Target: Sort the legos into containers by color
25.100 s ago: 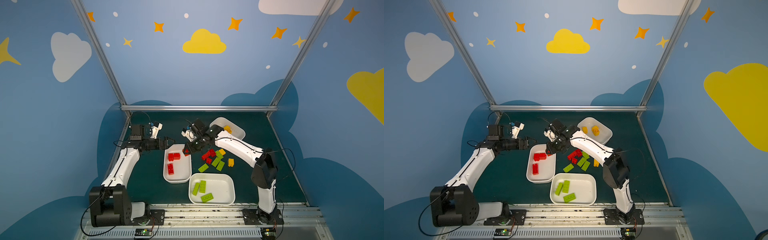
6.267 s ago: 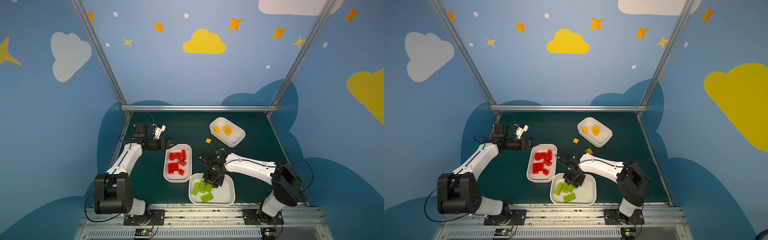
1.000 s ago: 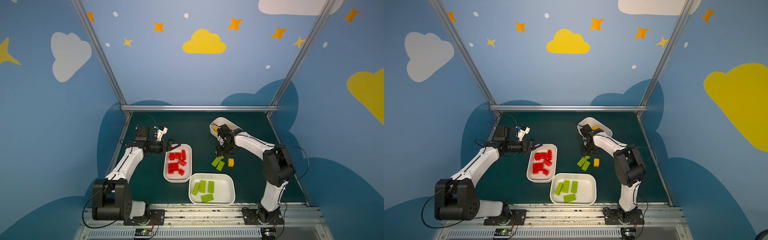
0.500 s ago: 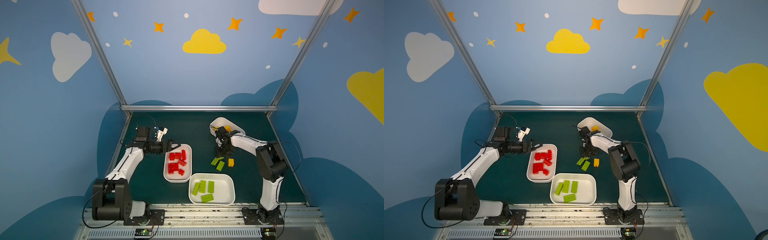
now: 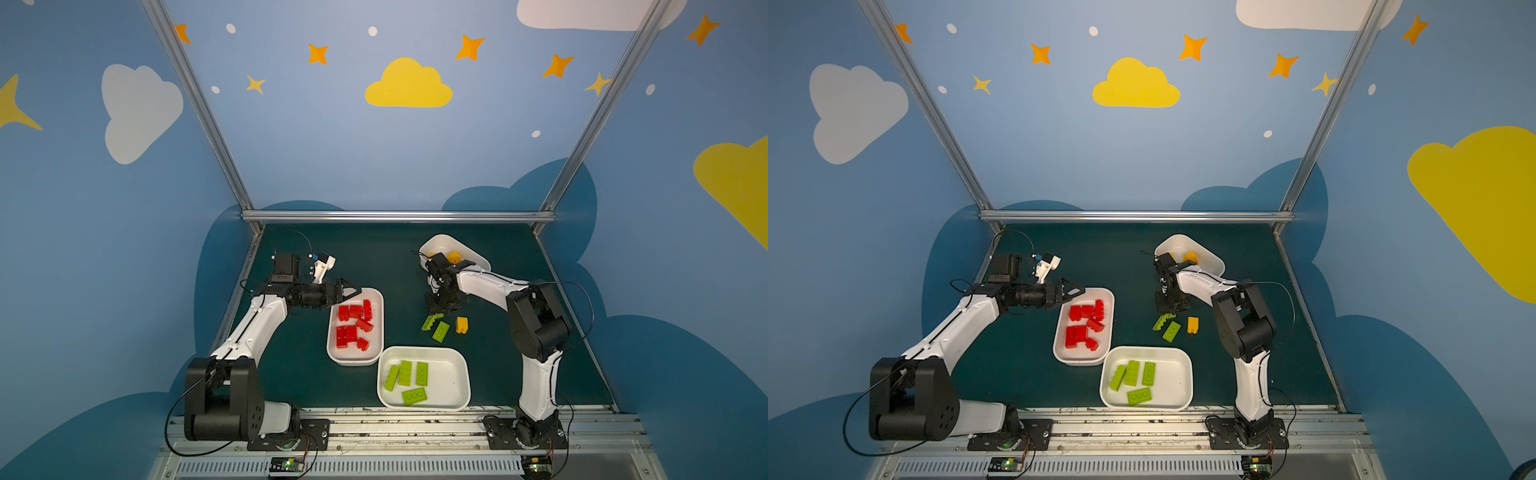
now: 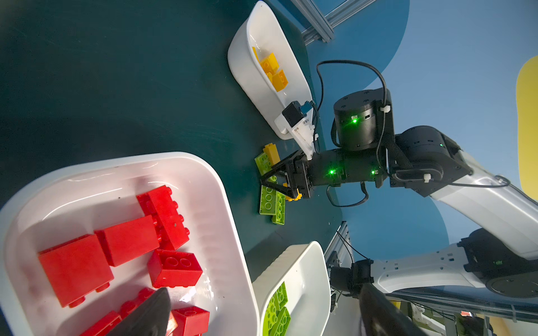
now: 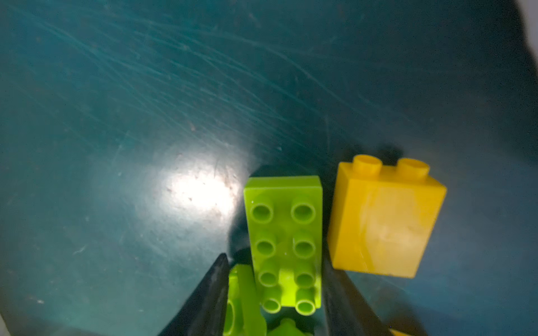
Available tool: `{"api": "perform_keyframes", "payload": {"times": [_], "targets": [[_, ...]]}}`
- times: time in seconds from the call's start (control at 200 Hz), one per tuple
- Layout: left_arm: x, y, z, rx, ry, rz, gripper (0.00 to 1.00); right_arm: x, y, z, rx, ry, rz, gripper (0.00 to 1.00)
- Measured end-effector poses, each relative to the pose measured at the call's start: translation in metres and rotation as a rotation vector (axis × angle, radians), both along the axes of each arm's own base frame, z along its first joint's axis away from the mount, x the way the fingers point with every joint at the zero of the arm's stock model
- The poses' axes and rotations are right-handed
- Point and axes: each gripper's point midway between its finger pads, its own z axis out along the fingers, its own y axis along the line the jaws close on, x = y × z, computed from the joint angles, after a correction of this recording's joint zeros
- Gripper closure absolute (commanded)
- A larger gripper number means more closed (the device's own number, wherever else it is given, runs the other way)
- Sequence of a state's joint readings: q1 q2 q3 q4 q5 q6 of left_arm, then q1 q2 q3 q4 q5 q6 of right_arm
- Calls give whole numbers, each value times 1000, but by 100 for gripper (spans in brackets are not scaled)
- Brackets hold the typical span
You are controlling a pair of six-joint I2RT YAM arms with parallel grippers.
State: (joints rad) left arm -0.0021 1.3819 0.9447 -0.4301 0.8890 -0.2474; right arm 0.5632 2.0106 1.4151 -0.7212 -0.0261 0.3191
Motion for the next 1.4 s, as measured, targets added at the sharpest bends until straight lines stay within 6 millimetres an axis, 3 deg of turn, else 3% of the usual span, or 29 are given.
{"api": "perform_keyframes", "payload": {"times": [0.37,0.611,0.926,1.071,1.206,1.401], "targets": [[-3,0,-5,7,5,-6,1,15,12,1,-34,-45,-21,52],[-6,0,-9,8,17,-7,1,20,8,-1,-124,-72,-3,55],[-10,0,-16,9,36,-8,1,19,2,0,-188,-93,26,74],[-10,0,-16,9,35,-8,1,20,1,3,-196,-94,36,75],[-10,0,-15,10,36,-10,1,23,4,21,-175,-131,44,75],[-6,0,-6,14,14,-15,1,25,6,86,-89,-247,50,75]]}}
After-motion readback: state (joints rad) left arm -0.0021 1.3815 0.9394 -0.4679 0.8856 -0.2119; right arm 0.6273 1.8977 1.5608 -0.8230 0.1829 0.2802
